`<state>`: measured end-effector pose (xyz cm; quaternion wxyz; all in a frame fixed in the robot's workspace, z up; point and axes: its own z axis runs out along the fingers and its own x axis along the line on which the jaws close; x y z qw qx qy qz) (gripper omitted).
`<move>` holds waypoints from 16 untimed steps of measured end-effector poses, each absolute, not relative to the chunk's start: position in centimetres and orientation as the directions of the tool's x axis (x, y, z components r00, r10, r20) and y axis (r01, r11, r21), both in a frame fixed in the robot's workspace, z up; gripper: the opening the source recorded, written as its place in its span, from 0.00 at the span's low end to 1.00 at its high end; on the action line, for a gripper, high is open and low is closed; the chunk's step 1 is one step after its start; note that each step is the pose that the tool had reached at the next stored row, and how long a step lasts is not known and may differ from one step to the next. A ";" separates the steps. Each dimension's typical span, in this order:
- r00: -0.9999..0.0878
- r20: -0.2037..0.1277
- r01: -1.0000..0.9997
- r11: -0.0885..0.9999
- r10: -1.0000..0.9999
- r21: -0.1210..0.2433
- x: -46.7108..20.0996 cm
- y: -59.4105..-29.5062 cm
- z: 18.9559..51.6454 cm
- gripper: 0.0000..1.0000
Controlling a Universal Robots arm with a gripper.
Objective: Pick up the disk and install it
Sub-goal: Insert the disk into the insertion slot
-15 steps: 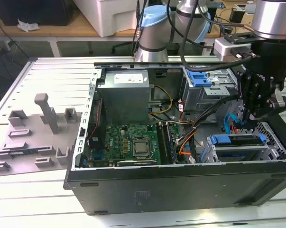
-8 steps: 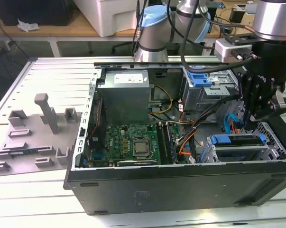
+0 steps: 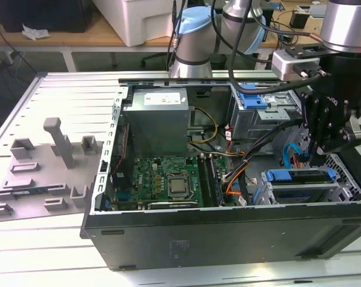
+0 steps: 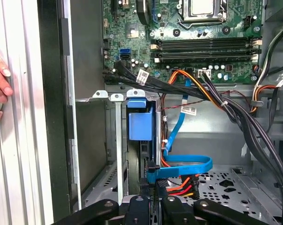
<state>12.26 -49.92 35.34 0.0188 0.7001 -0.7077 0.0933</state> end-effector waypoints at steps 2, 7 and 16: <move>-0.018 0.158 -0.994 0.001 -0.987 -0.106 12.2 -49.9 35.3 0.16; -0.008 0.159 -0.994 -0.009 -0.987 -0.106 12.1 -50.0 35.3 0.16; 0.014 0.162 -0.994 -0.032 -0.987 -0.106 12.0 -50.1 35.2 0.16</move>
